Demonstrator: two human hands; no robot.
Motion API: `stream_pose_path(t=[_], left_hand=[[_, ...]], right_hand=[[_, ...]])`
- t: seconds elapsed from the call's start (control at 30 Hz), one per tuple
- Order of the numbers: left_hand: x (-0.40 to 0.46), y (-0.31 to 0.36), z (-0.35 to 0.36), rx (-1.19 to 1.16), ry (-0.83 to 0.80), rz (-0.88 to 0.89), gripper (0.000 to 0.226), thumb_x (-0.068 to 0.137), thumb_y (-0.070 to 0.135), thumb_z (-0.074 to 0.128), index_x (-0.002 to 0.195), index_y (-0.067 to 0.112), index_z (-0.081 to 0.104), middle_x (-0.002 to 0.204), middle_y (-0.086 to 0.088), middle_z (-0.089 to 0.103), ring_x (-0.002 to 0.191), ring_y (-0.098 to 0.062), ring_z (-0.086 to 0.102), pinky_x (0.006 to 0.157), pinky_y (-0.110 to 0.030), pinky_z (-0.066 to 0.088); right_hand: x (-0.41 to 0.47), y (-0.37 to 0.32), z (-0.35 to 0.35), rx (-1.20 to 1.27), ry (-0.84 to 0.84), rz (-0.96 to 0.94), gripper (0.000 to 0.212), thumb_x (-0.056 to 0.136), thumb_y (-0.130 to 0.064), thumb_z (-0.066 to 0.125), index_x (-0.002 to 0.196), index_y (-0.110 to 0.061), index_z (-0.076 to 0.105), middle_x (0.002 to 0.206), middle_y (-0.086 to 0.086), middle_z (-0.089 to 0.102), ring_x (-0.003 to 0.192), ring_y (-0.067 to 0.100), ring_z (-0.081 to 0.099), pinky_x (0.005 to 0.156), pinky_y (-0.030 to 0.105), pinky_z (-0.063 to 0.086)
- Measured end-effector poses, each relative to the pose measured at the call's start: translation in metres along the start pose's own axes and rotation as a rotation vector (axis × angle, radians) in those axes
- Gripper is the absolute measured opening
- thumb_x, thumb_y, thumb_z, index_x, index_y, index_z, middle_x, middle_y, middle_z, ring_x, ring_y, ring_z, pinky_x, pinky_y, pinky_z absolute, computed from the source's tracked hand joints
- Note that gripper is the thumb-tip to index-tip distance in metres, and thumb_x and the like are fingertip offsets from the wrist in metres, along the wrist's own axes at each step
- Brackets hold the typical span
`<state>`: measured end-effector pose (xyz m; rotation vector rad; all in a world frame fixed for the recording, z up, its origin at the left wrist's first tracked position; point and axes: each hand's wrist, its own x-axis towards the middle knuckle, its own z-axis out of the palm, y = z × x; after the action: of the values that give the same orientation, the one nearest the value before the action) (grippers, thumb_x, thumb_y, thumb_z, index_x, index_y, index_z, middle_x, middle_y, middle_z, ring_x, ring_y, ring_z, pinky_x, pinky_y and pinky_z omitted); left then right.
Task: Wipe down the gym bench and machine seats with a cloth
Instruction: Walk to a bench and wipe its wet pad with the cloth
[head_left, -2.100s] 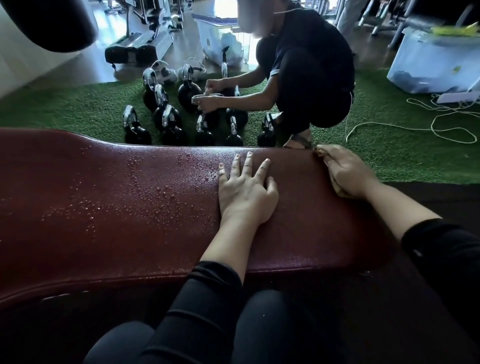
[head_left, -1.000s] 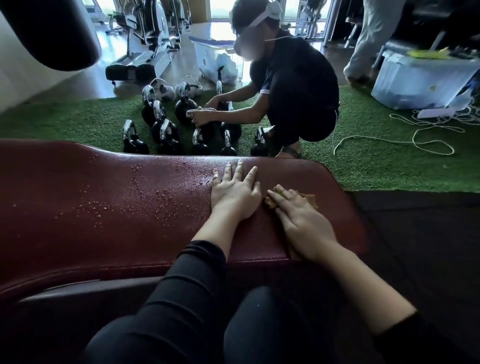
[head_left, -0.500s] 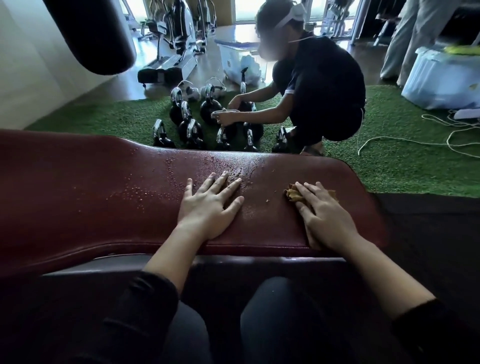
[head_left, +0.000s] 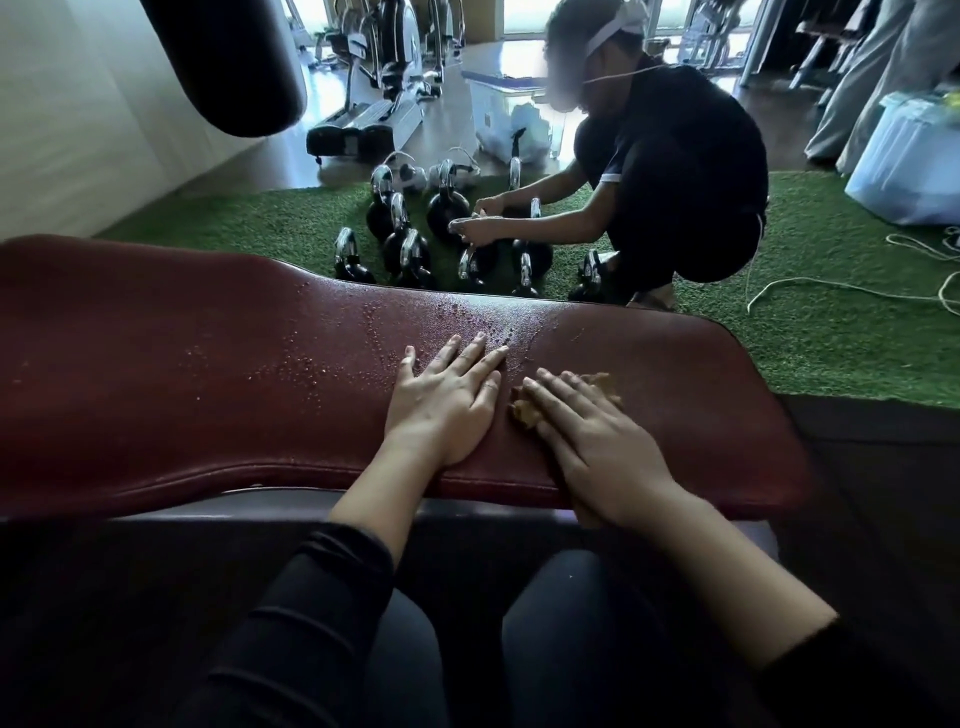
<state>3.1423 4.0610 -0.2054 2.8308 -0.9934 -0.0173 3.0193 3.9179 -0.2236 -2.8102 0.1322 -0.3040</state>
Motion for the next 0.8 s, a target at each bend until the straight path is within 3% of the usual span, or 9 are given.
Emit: stream_pose_path(t=[0.17,0.3,0.43,0.53,0.63,0.73,0.8], left_hand=[[-0.001,-0.001,0.000,0.002,0.001,0.008,0.049,0.102,0.049,0.018,0.150,0.049,0.010,0.160,0.021,0.002,0.147,-0.003,-0.001,0.119,-0.048,-0.005],[0.000,0.000,0.001,0.004,0.004,0.002,0.049,0.102,0.048,0.017,0.150,0.049,0.010,0.160,0.021,0.002,0.148,-0.003,-0.001,0.118,-0.048,-0.006],[0.001,0.000,0.001,0.007,0.008,0.002,0.048,0.102,0.046,0.017,0.150,0.048,0.010,0.160,0.021,0.003,0.148,-0.003,0.000,0.118,-0.049,-0.004],[0.001,-0.001,0.001,0.000,0.013,0.003,0.048,0.102,0.045,0.018,0.150,0.048,0.011,0.159,0.022,0.004,0.147,-0.003,0.001,0.118,-0.048,-0.003],[0.001,-0.002,0.001,-0.024,0.025,0.001,0.048,0.103,0.043,0.019,0.150,0.048,0.014,0.159,0.023,0.005,0.147,-0.001,0.002,0.119,-0.047,-0.002],[0.001,-0.002,0.001,-0.022,0.024,0.001,0.048,0.103,0.044,0.019,0.151,0.047,0.014,0.159,0.023,0.005,0.147,-0.001,0.003,0.119,-0.047,-0.003],[0.001,-0.002,0.002,-0.020,0.023,0.004,0.048,0.103,0.044,0.019,0.151,0.047,0.013,0.159,0.023,0.005,0.147,-0.002,0.002,0.119,-0.047,-0.003]], right_hand=[[-0.033,0.045,-0.010,-0.004,0.014,-0.195,0.049,0.098,-0.045,0.025,0.145,-0.034,0.032,0.152,-0.016,0.027,0.142,0.003,0.019,0.117,0.020,0.012],[-0.019,0.095,-0.027,0.113,-0.072,0.054,0.039,0.097,-0.050,0.031,0.135,-0.053,0.023,0.151,-0.022,0.024,0.141,-0.003,0.013,0.115,0.018,0.008],[0.020,0.082,-0.025,0.085,-0.116,0.184,0.046,0.100,-0.037,0.034,0.143,-0.044,0.020,0.155,-0.020,0.013,0.142,-0.001,0.006,0.116,0.025,0.006],[0.027,0.033,-0.011,0.031,-0.088,0.066,0.048,0.099,-0.044,0.029,0.146,-0.039,0.019,0.155,-0.021,0.009,0.144,0.002,0.004,0.112,0.018,0.002],[-0.005,0.002,0.000,-0.029,-0.003,-0.194,0.053,0.097,-0.047,0.021,0.147,-0.031,0.028,0.155,-0.012,0.021,0.144,0.009,0.015,0.115,0.016,0.001],[-0.035,0.024,-0.005,-0.015,-0.013,-0.362,0.048,0.100,-0.037,0.027,0.146,-0.025,0.033,0.154,-0.010,0.027,0.144,0.011,0.020,0.118,0.025,0.015],[-0.042,0.052,-0.015,0.012,-0.032,-0.357,0.046,0.099,-0.035,0.031,0.145,-0.028,0.033,0.153,-0.012,0.028,0.143,0.008,0.021,0.117,0.026,0.016]])
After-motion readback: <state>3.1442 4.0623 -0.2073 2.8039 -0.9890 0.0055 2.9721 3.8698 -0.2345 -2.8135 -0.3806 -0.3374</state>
